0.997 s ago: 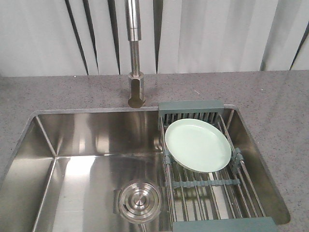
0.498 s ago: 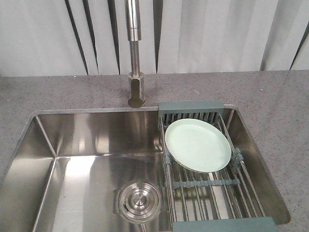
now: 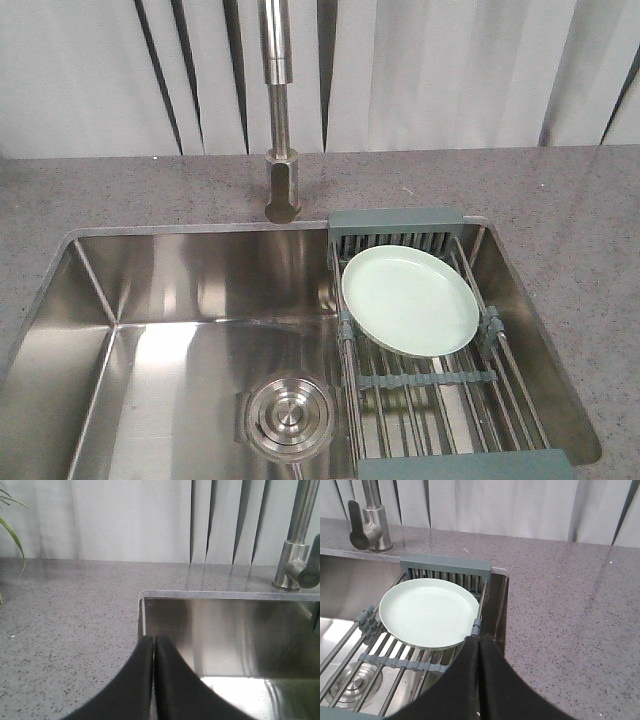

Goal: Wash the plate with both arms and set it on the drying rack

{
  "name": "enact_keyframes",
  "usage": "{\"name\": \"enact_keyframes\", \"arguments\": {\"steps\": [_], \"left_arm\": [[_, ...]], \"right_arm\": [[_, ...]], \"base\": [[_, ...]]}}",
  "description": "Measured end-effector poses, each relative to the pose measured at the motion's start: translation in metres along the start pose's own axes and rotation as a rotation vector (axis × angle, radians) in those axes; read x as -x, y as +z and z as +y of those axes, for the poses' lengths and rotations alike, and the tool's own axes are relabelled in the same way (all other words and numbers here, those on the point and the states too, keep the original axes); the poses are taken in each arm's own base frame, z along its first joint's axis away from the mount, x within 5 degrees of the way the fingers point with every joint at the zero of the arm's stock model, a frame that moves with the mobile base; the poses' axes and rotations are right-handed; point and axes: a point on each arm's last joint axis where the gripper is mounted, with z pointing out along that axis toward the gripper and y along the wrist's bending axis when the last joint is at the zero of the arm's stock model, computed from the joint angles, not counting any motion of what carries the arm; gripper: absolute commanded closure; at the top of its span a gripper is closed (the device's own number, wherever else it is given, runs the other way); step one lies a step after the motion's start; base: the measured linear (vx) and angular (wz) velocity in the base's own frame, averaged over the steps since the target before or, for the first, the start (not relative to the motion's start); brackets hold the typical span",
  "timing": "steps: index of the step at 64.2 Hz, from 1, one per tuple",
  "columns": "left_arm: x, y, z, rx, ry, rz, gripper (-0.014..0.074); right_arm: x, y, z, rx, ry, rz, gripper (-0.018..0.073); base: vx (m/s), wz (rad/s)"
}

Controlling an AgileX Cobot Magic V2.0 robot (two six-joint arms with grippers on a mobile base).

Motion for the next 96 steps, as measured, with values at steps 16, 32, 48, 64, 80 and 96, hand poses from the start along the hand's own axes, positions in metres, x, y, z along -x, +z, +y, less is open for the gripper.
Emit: {"name": "enact_keyframes", "arguments": {"steps": [16, 32, 48, 64, 80, 96], "left_arm": [[0.0, 0.0, 0.0, 0.0, 0.0, 0.0, 0.0602], [0.0, 0.0, 0.0, 0.0, -0.001, 0.0, 0.0602], [0.0, 0.0, 0.0, 0.0, -0.001, 0.0, 0.0602], [0.0, 0.0, 0.0, 0.0, -0.001, 0.0, 0.0602], [0.0, 0.0, 0.0, 0.0, -0.001, 0.0, 0.0602], [0.0, 0.0, 0.0, 0.0, -0.002, 0.0, 0.0602]], "right_arm": [[0.0, 0.0, 0.0, 0.0, 0.0, 0.0, 0.0568], [0.0, 0.0, 0.0, 0.0, 0.0, 0.0, 0.0568], [0.0, 0.0, 0.0, 0.0, -0.001, 0.0, 0.0568], [0.001, 0.0, -0.005, -0.06, -0.066, -0.004, 0.0568], [0.0, 0.002, -0.009, -0.102, -0.075, -0.046, 0.0568], [-0.032, 0.021, -0.01, -0.107, -0.064, -0.072, 0.0568]], "base": [[0.0, 0.0], [0.0, 0.0], [0.0, 0.0], [0.0, 0.0], [0.0, 0.0], [0.0, 0.0]]}}
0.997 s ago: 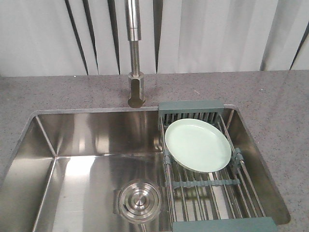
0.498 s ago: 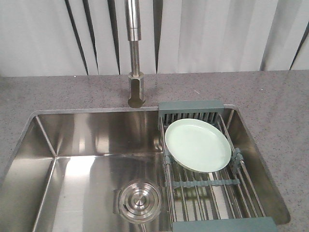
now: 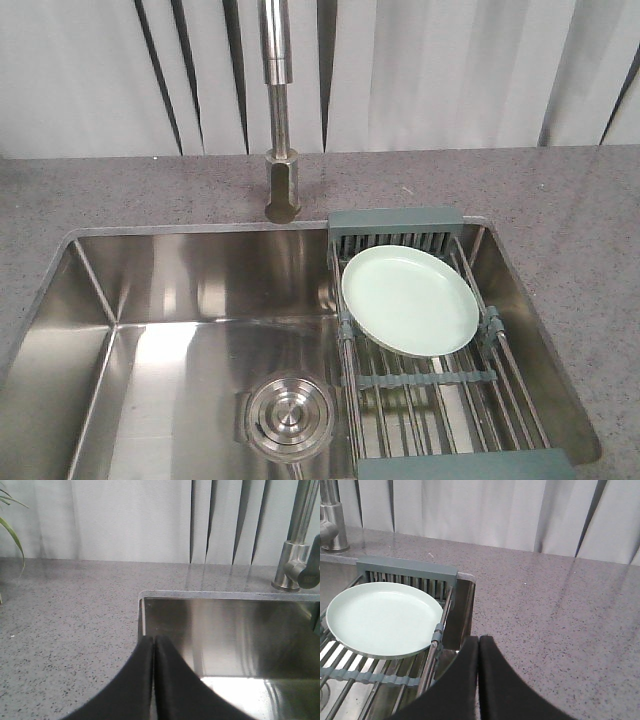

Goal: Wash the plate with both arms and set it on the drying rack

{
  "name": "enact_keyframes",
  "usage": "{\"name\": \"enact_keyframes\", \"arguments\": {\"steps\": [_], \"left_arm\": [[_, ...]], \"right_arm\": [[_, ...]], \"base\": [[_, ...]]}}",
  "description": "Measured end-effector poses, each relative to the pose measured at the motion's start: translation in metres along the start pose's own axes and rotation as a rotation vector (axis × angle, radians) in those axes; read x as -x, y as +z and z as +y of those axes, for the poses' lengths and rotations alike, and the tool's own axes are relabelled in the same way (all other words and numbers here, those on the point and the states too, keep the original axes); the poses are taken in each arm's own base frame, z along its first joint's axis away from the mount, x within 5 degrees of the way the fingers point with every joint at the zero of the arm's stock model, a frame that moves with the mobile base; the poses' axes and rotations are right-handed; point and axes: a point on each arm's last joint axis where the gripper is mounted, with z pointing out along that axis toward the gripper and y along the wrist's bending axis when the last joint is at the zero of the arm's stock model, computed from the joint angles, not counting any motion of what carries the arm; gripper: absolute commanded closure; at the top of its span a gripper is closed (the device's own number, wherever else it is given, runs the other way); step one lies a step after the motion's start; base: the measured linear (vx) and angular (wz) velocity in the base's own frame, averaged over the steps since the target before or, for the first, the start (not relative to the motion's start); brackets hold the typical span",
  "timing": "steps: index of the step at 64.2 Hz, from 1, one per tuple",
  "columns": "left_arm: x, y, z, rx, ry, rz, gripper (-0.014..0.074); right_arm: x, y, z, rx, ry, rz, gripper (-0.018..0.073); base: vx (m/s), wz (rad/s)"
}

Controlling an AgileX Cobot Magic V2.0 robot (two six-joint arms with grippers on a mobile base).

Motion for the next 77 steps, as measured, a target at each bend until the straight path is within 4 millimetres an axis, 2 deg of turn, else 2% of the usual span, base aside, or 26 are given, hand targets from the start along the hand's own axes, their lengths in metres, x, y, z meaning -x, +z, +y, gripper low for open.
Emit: {"name": "enact_keyframes", "arguments": {"steps": [14, 26, 36, 77], "left_arm": [[0.0, 0.0, 0.0, 0.0, 0.0, 0.0, 0.0602], [0.0, 0.0, 0.0, 0.0, 0.0, 0.0, 0.0602], [0.0, 0.0, 0.0, 0.0, 0.0, -0.001, 0.0602], [0.0, 0.0, 0.0, 0.0, 0.0, 0.0, 0.0602]], "right_arm": [[-0.026, 0.008, 0.003, -0.001, 0.022, -0.004, 0.0568], [-0.041, 0.006, 0.004, -0.006, 0.032, -0.051, 0.0568], [-0.039, 0.001, 0.004, -0.011, 0.071, -0.125, 0.0568], [-0.039, 0.0, 0.004, -0.01, 0.075, -0.125, 0.0568]], "base": [[0.0, 0.0], [0.0, 0.0], [0.0, 0.0], [0.0, 0.0]]}}
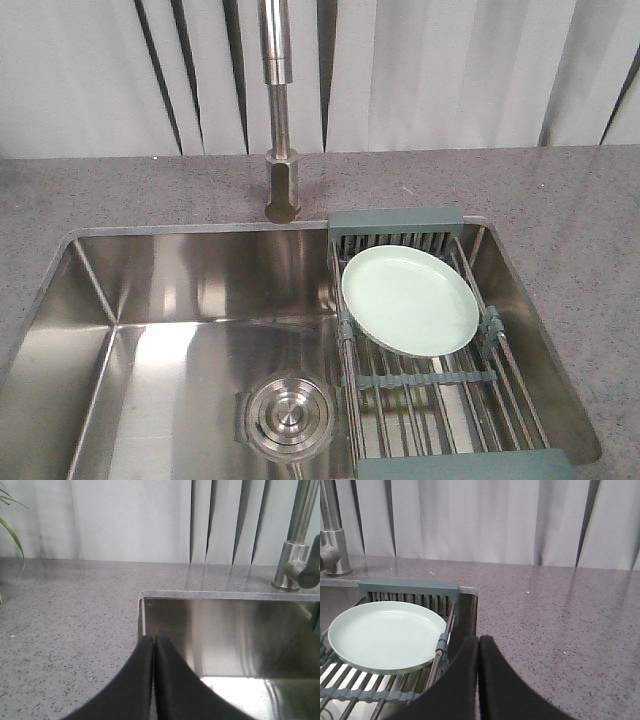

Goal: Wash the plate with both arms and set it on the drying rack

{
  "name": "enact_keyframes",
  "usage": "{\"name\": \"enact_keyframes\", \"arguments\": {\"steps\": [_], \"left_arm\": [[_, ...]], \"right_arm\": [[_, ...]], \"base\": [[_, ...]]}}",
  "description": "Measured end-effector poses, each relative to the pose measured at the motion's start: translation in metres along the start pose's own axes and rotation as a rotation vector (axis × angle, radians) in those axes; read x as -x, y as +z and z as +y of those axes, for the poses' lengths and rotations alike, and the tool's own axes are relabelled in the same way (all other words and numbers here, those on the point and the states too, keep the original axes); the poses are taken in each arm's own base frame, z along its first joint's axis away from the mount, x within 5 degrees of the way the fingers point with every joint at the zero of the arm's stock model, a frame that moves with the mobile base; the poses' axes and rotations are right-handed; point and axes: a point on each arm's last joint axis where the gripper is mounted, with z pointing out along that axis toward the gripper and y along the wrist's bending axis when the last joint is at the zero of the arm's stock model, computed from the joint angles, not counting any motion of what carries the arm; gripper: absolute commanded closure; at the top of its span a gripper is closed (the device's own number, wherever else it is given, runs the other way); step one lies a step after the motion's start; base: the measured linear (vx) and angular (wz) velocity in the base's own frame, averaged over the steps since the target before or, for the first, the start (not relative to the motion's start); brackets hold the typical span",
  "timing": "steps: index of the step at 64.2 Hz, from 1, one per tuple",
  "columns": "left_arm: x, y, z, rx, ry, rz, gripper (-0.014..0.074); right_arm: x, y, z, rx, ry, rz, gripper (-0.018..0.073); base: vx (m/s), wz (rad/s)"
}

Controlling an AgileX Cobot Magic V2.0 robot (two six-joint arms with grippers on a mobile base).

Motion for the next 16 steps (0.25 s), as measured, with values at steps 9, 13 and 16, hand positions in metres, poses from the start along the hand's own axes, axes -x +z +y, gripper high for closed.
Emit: {"name": "enact_keyframes", "arguments": {"steps": [9, 13, 16], "left_arm": [[0.0, 0.0, 0.0, 0.0, 0.0, 0.0, 0.0602], [0.0, 0.0, 0.0, 0.0, 0.0, 0.0, 0.0602], [0.0, 0.0, 0.0, 0.0, 0.0, 0.0, 0.0602]], "right_arm": [[0.0, 0.0, 0.0, 0.0, 0.0, 0.0, 0.0568], [0.0, 0.0, 0.0, 0.0, 0.0, 0.0, 0.0568], [0.0, 0.0, 0.0, 0.0, 0.0, 0.0, 0.0568]], "base": [[0.0, 0.0], [0.0, 0.0], [0.0, 0.0]]}}
